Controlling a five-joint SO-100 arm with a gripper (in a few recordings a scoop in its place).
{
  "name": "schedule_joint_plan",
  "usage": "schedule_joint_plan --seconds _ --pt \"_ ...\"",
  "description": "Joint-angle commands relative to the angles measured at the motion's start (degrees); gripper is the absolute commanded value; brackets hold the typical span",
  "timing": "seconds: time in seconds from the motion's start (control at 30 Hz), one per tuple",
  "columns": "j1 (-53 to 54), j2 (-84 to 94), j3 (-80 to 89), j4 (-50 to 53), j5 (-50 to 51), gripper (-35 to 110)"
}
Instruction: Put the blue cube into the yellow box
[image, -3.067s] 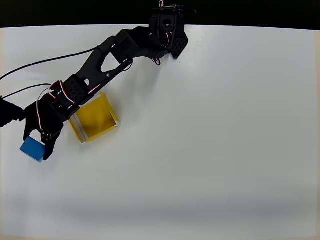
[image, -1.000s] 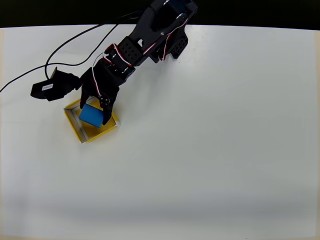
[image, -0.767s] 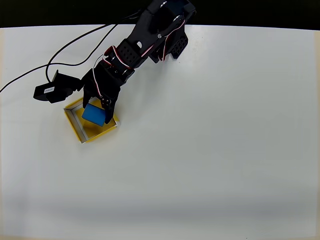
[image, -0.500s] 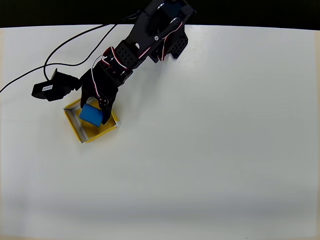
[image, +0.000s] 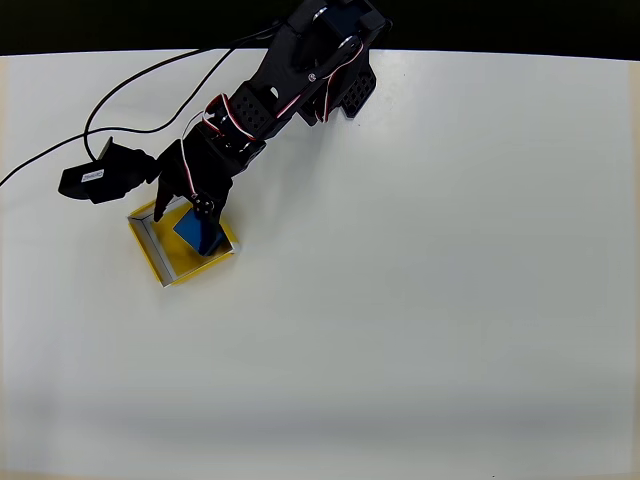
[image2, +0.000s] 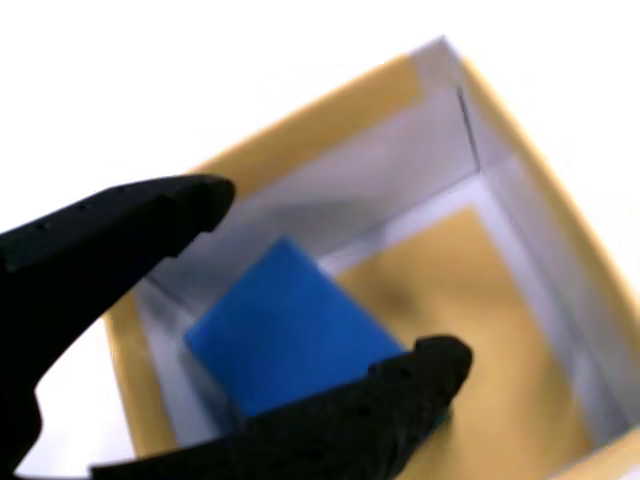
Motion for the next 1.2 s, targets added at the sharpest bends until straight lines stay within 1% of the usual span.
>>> schedule_joint_plan --seconds 0.0,0.23,0.33,0.6,0.77,1.0,1.17 --pt "-1.9 10.4 -3.0 -1.8 -1.2 36" --pt "-10.2 21.3 -6.7 6.5 -0.8 29" --pt "-15.1 26.1 -7.1 12.6 -0.4 26" --pt "-30.1 40.3 -5.2 37.6 0.2 17" --pt "-35.7 49.0 1.3 46.9 -0.7 12" --pt "-41.3 59.9 10.5 57.3 1.8 7" --pt "-43.4 66.0 18.5 57.9 3.6 5"
